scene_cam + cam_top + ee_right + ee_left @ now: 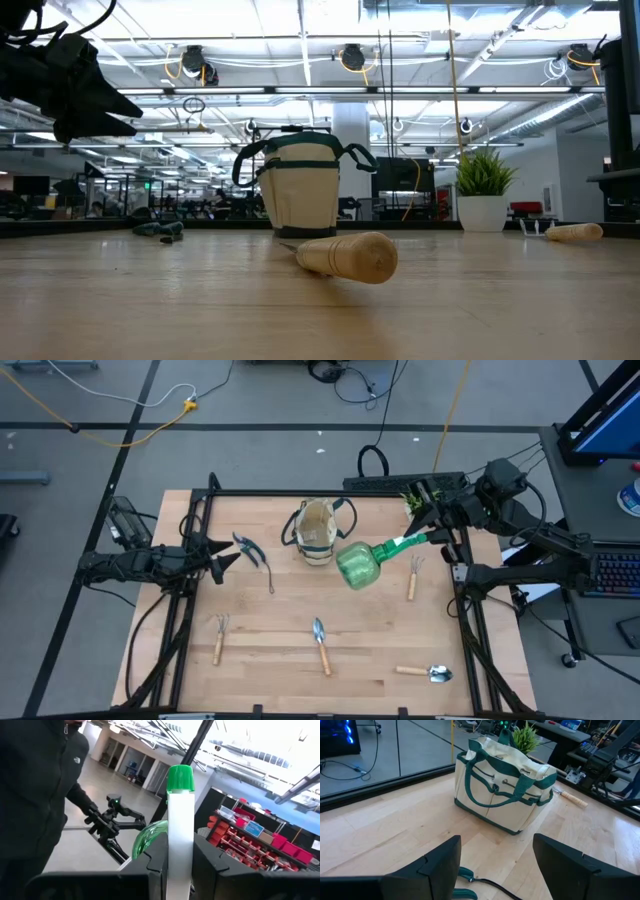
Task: Pick & Place Garden tools in Gardening bag
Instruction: Put the green spray bottle into the gardening bag
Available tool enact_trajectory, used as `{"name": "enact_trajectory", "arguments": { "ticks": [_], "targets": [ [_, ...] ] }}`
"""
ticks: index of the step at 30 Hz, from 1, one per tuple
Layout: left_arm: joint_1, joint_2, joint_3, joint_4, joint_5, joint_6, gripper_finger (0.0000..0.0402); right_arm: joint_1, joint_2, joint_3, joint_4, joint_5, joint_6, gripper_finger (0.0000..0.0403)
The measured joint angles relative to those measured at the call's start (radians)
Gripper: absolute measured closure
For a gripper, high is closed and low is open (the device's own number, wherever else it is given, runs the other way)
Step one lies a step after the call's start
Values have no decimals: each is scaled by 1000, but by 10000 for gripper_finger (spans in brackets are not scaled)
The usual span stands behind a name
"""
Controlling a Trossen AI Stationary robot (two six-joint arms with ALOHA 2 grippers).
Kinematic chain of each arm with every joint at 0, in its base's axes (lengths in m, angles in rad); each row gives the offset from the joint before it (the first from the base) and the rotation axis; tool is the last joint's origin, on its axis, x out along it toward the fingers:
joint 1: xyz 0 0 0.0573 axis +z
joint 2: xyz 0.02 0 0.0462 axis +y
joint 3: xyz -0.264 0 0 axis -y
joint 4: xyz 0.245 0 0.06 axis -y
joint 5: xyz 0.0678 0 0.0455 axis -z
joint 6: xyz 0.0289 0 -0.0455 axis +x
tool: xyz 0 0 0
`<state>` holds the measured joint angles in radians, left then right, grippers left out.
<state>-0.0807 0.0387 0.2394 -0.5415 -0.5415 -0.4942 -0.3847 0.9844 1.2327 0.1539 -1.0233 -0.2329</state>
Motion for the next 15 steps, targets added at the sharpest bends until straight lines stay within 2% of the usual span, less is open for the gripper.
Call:
{"name": "enact_trajectory", "arguments": {
  "ticks": [9, 12, 15],
  "targets": [
    [0, 0, 0, 0, 0, 0, 149, 0, 0, 0, 0, 19, 18, 359],
    [0, 0, 0, 0, 0, 0, 149, 0, 0, 0, 0, 146, 100, 359],
    [0, 0, 0, 0, 0, 0, 149, 0, 7, 0, 0, 345, 242, 359]
  ]
}}
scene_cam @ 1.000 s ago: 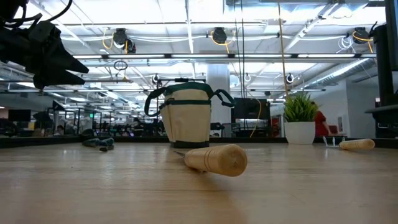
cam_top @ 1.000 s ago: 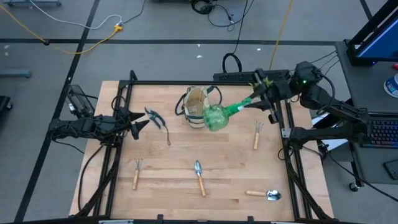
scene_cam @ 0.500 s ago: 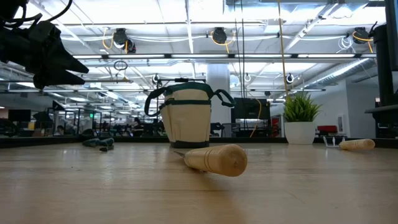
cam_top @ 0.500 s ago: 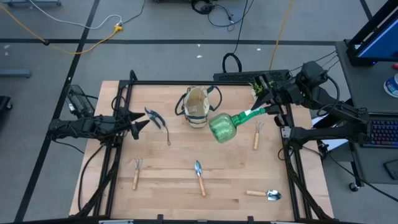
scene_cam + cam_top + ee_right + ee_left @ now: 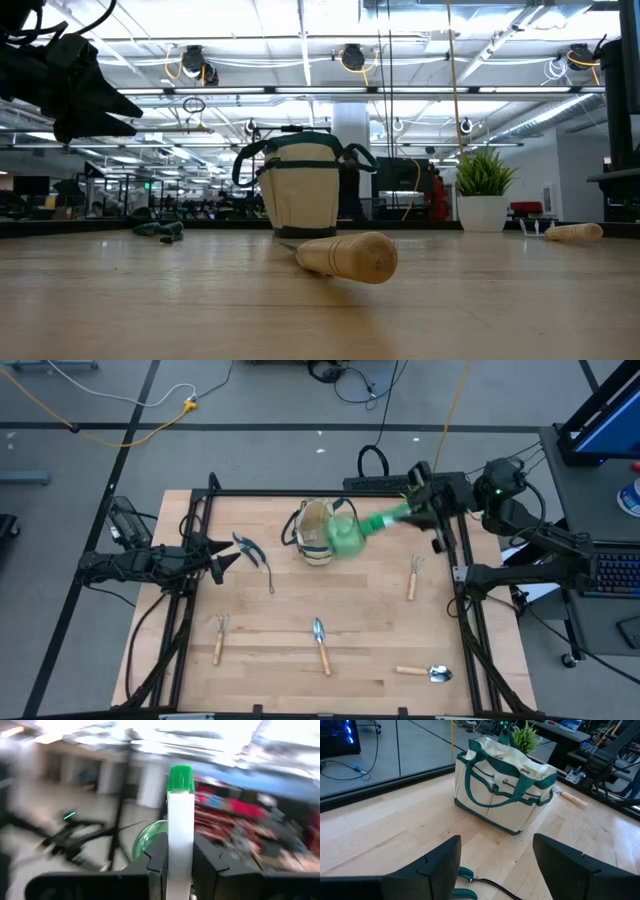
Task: Pick & Place Garden tools in Gardening bag
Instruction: Put the green spray bottle into the gardening bag
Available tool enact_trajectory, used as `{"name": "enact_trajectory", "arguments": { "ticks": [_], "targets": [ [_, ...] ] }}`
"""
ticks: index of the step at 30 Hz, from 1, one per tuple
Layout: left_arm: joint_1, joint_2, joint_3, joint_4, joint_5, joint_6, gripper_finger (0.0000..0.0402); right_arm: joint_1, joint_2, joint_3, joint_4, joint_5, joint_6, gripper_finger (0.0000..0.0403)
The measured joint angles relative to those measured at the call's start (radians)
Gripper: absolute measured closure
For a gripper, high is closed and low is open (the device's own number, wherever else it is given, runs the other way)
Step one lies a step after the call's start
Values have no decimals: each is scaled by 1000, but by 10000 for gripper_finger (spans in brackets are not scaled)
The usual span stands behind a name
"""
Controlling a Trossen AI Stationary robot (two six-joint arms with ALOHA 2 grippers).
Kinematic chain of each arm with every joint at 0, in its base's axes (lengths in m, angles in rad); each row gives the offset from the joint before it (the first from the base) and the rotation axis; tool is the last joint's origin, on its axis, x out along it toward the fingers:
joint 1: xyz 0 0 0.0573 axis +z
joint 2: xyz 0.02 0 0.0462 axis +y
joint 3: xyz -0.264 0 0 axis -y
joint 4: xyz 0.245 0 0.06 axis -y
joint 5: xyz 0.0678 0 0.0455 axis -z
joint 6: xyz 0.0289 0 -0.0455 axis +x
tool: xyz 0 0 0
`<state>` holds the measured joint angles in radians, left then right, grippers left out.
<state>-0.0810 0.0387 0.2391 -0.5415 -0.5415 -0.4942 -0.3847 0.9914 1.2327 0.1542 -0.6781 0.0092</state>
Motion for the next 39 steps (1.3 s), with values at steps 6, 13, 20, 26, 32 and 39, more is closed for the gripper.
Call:
{"name": "enact_trajectory", "arguments": {
  "ticks": [6, 13, 20, 26, 32, 39],
  "targets": [
    [0, 0, 0, 0, 0, 0, 149, 0, 25, 0, -8, 286, 219, 359],
    [0, 0, 0, 0, 0, 0, 149, 0, 34, -1, 80, 422, 374, 359],
    [0, 0, 0, 0, 0, 0, 149, 0, 35, -1, 136, 543, 505, 359],
    [0, 0, 0, 0, 0, 0, 149, 0, 35, 0, 120, 603, 533, 359],
    [0, 0, 0, 0, 0, 0, 149, 0, 34, 0, 98, 611, 547, 359],
    [0, 0, 0, 0, 0, 0, 149, 0, 36, 0, -203, 867, 569, 359]
  ]
}}
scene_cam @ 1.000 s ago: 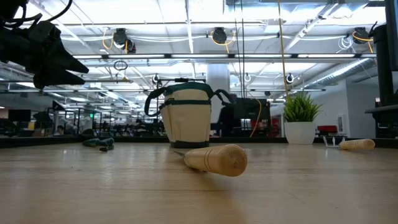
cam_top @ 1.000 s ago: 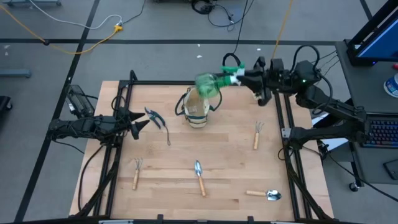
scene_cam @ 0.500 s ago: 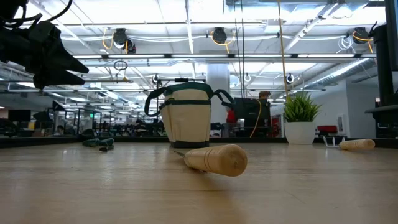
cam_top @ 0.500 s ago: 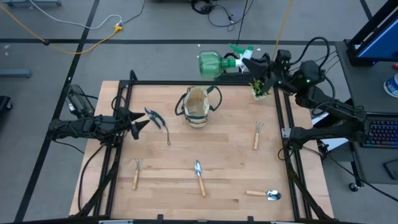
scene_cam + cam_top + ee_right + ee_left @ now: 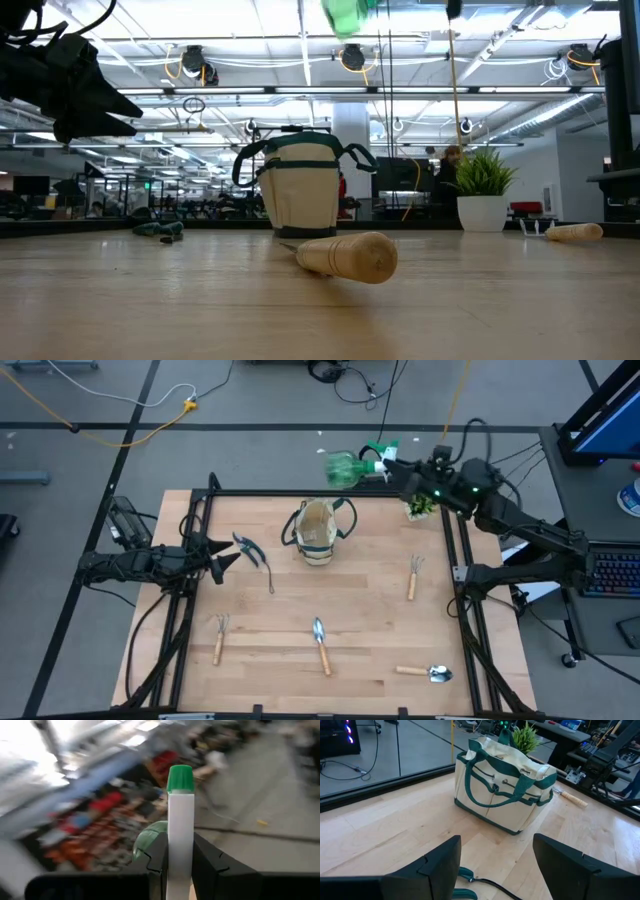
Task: Pick & Place Garden tools in Gardening bag
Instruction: Put the green spray bottle into the gardening bag
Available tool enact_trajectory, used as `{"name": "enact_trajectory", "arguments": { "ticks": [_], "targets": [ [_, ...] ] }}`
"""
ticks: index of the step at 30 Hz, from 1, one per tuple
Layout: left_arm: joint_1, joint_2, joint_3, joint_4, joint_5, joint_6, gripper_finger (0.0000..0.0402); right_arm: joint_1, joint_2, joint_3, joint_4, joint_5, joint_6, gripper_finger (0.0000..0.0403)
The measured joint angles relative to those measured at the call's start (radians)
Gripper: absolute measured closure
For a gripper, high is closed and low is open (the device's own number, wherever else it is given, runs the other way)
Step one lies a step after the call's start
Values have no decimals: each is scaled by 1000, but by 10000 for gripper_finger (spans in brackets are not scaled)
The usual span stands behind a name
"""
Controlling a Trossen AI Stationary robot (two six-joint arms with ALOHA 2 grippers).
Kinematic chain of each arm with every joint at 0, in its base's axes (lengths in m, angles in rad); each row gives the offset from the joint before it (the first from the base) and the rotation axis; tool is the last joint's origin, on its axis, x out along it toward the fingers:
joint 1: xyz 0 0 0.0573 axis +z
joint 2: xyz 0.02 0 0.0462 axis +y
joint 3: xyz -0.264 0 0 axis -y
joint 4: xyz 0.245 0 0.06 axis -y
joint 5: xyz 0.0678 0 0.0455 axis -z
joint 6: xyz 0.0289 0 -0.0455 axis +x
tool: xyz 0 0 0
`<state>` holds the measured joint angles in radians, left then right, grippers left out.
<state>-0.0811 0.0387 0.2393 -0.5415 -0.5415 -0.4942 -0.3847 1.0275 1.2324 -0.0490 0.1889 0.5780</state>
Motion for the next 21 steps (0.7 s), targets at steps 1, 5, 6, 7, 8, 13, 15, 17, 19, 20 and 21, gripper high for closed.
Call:
{"name": "enact_trajectory", "arguments": {
  "ticks": [1, 5, 6, 7, 8, 13, 15, 17, 19, 20, 21],
  "targets": [
    [0, 0, 0, 0, 0, 0, 149, 0, 0, 0, -36, 30, 10, 359],
    [0, 0, 0, 0, 0, 0, 149, 0, -2, 0, -150, 107, 34, 359],
    [0, 0, 0, 0, 0, 0, 149, 0, -2, 0, -174, 118, 41, 359],
    [0, 0, 0, 0, 0, 0, 149, 0, -2, 0, -199, 128, 48, 359],
    [0, 0, 0, 0, 0, 0, 149, 0, -2, 0, -222, 135, 59, 359],
    [0, 0, 0, 0, 0, 0, 149, 0, -2, 0, -336, 176, 107, 359],
    [0, 0, 0, 0, 0, 0, 149, 0, -1, 0, -370, 177, 119, 359],
    [0, 0, 0, 0, 0, 0, 149, 0, 4, 0, -396, 177, 136, 359],
    [0, 0, 0, 0, 0, 0, 149, 0, 13, 0, -427, 177, 150, 359],
    [0, 0, 0, 0, 0, 0, 149, 0, 19, 0, -443, 177, 159, 359],
    [0, 0, 0, 0, 0, 0, 149, 0, 25, 0, -461, 177, 170, 359]
  ]
}}
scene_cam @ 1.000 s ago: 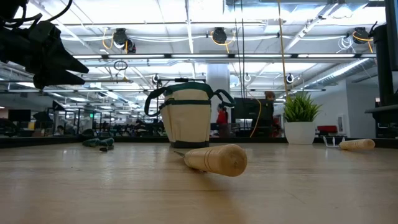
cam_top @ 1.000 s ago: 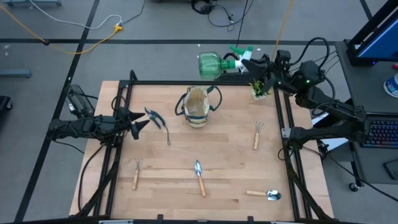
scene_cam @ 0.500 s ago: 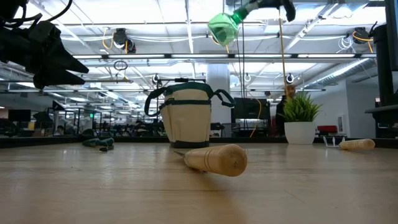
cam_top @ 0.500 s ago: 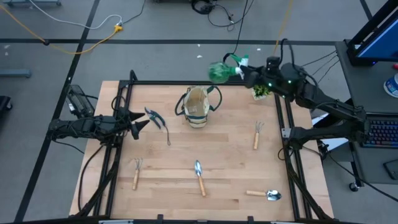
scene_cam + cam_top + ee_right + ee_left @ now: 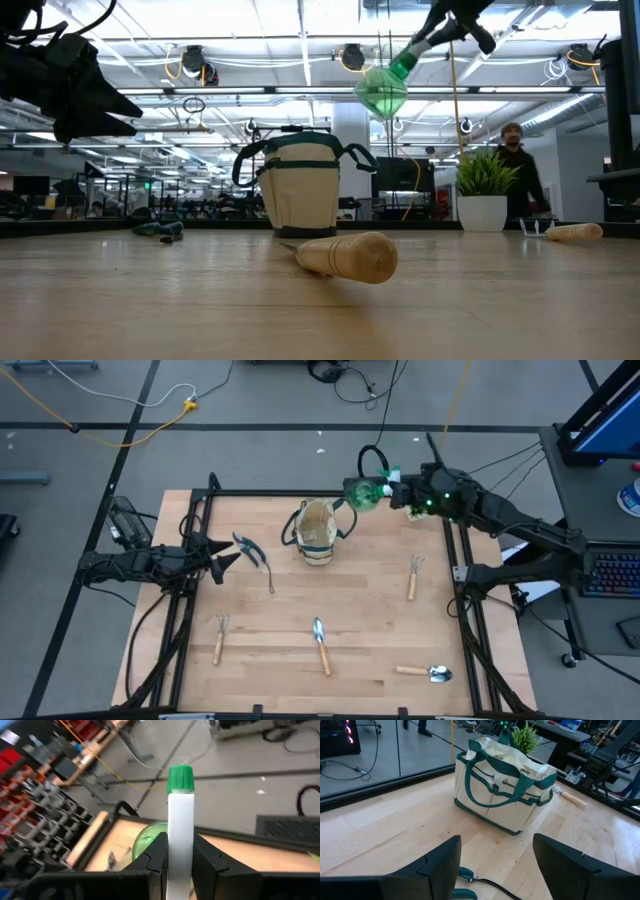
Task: Pick & Place Garden tools in Gardening bag
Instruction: Put the green spray bottle into the gardening bag
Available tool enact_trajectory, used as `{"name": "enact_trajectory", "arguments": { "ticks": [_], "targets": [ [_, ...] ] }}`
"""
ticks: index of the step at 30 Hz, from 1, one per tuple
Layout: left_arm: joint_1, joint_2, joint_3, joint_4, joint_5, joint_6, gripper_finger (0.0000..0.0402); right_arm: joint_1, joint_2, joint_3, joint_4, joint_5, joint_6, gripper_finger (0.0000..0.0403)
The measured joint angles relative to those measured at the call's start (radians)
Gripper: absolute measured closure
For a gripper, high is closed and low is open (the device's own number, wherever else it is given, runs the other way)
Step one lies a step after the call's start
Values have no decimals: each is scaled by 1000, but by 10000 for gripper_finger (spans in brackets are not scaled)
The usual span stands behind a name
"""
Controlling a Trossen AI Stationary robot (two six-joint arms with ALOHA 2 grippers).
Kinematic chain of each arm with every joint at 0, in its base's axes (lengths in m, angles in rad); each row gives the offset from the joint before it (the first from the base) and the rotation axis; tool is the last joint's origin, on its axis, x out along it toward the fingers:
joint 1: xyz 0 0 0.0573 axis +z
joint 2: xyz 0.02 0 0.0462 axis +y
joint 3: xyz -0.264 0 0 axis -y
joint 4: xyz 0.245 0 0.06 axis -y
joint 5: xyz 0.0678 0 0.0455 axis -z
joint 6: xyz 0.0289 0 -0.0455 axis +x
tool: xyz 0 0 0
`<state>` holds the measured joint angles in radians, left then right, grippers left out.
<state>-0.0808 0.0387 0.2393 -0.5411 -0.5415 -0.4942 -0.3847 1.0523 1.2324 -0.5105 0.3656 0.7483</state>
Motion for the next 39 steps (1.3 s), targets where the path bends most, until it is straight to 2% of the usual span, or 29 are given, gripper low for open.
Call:
{"name": "enact_trajectory", "arguments": {
  "ticks": [10, 24, 31, 39],
  "targets": [
    [0, 0, 0, 31, 0, -7, 149, 0, 58, 9, -191, -34, 82, 359],
    [0, 0, 0, 46, 0, -8, 149, 0, 236, 308, -657, -82, 25, 359],
    [0, 0, 0, 45, 0, -8, 149, 0, 333, 427, -760, -81, -47, 359],
    [0, 0, 0, 45, 0, -8, 149, 0, 373, 462, -782, -80, -96, 359]
  ]
}}
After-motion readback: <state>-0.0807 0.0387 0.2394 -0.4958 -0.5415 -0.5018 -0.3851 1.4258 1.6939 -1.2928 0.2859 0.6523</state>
